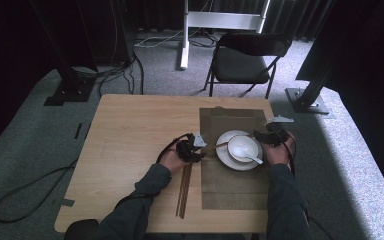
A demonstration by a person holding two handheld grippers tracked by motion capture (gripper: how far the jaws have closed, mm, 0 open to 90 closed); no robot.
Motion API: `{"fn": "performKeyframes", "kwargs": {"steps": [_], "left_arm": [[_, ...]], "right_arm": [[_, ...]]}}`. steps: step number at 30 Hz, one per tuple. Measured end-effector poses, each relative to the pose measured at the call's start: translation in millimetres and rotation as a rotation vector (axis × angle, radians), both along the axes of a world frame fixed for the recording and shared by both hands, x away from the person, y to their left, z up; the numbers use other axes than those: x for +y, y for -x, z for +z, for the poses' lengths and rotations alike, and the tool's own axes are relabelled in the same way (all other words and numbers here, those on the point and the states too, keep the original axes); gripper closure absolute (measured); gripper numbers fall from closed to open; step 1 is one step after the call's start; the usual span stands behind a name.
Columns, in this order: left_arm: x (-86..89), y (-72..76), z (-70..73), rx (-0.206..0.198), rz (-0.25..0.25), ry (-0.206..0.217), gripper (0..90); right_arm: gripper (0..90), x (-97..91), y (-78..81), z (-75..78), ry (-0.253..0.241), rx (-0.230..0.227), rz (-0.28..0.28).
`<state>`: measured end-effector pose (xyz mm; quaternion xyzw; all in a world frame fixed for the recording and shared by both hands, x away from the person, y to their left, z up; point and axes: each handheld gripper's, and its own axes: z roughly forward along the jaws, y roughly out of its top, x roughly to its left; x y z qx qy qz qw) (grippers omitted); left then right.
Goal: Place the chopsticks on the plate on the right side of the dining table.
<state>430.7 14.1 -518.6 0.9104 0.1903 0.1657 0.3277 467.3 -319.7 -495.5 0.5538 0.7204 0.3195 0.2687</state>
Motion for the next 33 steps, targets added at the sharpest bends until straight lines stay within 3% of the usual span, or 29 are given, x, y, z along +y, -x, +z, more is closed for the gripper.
{"fn": "performKeyframes", "kwargs": {"steps": [21,33], "left_arm": [[-1.4,2.2,-3.9,0.022,0.015,0.006,63.3],[-6.6,2.2,-1.8,0.026,0.038,0.027,70.8]], "right_arm": [[30.4,7.6,-21.0,1.4,0.033,0.042,-0.024],[30.5,11.8,-26.7,0.2,0.066,0.06,-0.017]]}}
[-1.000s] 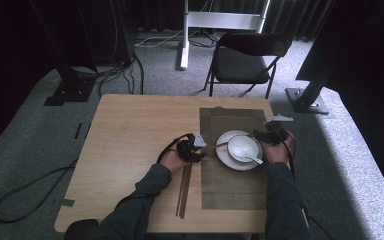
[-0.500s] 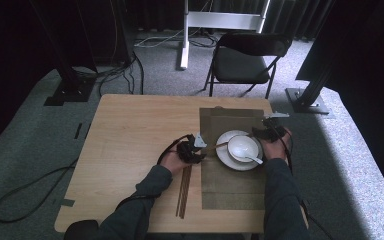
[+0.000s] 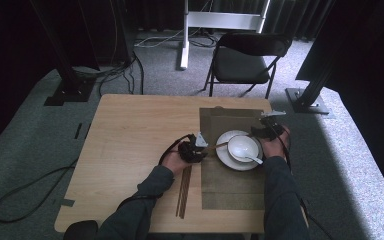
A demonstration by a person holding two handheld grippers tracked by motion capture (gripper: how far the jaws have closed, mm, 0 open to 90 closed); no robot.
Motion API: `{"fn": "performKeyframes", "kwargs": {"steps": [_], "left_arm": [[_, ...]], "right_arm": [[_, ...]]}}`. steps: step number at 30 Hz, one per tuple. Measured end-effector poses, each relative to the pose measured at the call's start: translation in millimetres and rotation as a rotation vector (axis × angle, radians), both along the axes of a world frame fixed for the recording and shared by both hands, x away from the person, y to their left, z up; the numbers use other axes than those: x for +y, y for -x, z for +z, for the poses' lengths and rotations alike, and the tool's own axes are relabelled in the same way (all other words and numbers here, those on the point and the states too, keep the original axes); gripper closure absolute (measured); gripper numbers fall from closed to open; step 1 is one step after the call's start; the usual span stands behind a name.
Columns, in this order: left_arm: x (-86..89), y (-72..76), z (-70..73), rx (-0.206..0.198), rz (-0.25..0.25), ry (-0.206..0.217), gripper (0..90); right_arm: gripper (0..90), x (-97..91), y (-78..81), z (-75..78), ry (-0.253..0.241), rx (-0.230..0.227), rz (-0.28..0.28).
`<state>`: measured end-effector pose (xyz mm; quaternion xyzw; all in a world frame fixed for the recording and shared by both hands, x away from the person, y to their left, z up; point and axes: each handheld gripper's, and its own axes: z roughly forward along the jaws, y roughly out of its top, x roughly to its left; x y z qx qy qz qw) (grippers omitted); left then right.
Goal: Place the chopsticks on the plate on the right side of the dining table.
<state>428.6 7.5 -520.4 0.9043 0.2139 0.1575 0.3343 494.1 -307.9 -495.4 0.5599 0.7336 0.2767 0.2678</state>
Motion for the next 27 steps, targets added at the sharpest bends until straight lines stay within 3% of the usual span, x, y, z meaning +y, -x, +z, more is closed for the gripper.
{"fn": "performKeyframes", "kwargs": {"steps": [27], "left_arm": [[-7.3,-3.4,3.9,-0.005,0.042,-0.011,79.3]], "right_arm": [[31.0,4.3,-1.5,-7.8,0.047,0.044,0.005]]}}
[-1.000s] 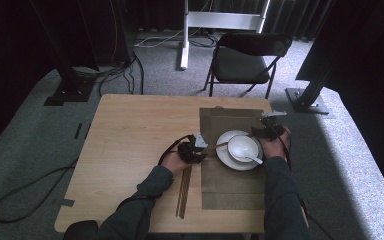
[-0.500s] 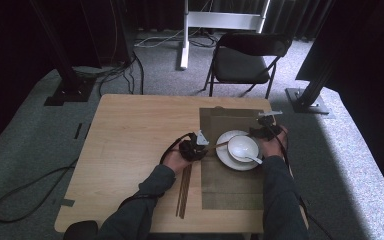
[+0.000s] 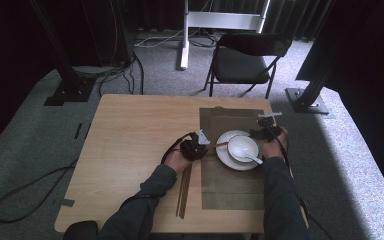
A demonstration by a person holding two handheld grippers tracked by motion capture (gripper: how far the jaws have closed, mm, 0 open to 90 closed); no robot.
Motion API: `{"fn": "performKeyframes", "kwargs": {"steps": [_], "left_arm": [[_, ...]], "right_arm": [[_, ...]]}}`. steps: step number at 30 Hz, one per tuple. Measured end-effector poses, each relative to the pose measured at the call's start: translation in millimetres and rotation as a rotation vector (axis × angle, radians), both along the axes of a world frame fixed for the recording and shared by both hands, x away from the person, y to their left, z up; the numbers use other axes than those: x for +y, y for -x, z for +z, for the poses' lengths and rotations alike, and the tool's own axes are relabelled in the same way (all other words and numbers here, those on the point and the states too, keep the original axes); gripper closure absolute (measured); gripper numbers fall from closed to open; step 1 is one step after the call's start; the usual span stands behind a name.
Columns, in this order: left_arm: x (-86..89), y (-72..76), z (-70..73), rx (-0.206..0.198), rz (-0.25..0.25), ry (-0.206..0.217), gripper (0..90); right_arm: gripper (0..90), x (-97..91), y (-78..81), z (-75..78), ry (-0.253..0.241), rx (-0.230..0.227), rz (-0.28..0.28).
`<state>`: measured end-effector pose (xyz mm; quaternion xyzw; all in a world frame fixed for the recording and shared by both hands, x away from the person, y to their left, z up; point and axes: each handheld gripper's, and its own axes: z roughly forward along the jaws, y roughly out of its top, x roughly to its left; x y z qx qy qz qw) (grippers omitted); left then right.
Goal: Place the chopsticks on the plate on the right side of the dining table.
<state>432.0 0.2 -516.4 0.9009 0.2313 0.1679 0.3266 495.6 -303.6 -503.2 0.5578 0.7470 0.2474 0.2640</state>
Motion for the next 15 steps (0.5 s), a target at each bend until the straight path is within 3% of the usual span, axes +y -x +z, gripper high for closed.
{"fn": "performKeyframes", "kwargs": {"steps": [15], "left_arm": [[-4.0,-9.1,-1.0,0.014,0.045,-0.027,80.5]], "right_arm": [[31.5,-4.9,4.7,0.7,0.005,0.003,-0.004]]}}
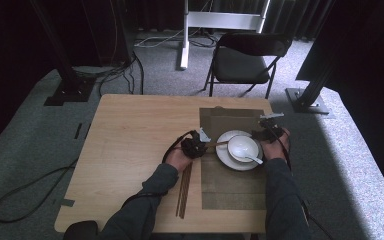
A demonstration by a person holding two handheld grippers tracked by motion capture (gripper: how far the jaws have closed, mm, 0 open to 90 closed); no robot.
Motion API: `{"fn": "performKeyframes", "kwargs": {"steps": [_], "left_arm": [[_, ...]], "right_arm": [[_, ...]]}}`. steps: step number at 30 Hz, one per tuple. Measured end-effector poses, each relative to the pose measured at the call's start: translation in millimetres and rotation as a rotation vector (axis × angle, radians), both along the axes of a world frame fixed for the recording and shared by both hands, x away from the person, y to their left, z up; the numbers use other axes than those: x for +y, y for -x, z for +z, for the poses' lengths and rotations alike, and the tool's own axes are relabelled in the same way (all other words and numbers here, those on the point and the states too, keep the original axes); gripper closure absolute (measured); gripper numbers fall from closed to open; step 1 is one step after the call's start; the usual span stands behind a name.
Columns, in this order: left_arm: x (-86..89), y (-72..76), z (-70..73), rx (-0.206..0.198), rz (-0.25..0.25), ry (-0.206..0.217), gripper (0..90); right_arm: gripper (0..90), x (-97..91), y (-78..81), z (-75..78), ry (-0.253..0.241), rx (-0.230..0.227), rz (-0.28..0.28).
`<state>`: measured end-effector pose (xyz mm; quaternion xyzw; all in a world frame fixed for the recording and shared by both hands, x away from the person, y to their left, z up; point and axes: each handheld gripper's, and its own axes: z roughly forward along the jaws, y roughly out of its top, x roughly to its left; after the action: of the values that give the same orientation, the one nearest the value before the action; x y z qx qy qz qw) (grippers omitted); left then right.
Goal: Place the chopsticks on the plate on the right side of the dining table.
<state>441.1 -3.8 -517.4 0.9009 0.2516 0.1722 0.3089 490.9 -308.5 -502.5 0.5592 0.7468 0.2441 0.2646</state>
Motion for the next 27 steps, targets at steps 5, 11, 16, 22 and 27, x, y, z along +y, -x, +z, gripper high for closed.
{"fn": "performKeyframes", "kwargs": {"steps": [5,11,16,22,27], "left_arm": [[-2.1,-3.2,0.0,0.002,0.009,-0.006,80.8],[-4.7,-6.6,-0.1,0.006,0.019,-0.007,80.9],[-7.1,-9.3,0.3,0.012,0.029,0.0,80.8],[-8.4,-12.6,-0.7,0.024,0.042,0.011,80.8],[-10.0,-15.0,-0.9,0.027,0.053,0.01,80.7]], "right_arm": [[31.8,-3.9,2.3,-1.4,-0.013,-0.001,-0.005],[31.9,-7.8,4.4,-1.0,-0.013,-0.002,-0.01],[32.0,-12.1,6.8,-0.6,-0.018,-0.002,-0.018],[32.6,-16.4,9.2,0.1,-0.026,-0.008,-0.018],[32.6,-21.5,12.1,-0.4,-0.039,-0.006,-0.026]]}}
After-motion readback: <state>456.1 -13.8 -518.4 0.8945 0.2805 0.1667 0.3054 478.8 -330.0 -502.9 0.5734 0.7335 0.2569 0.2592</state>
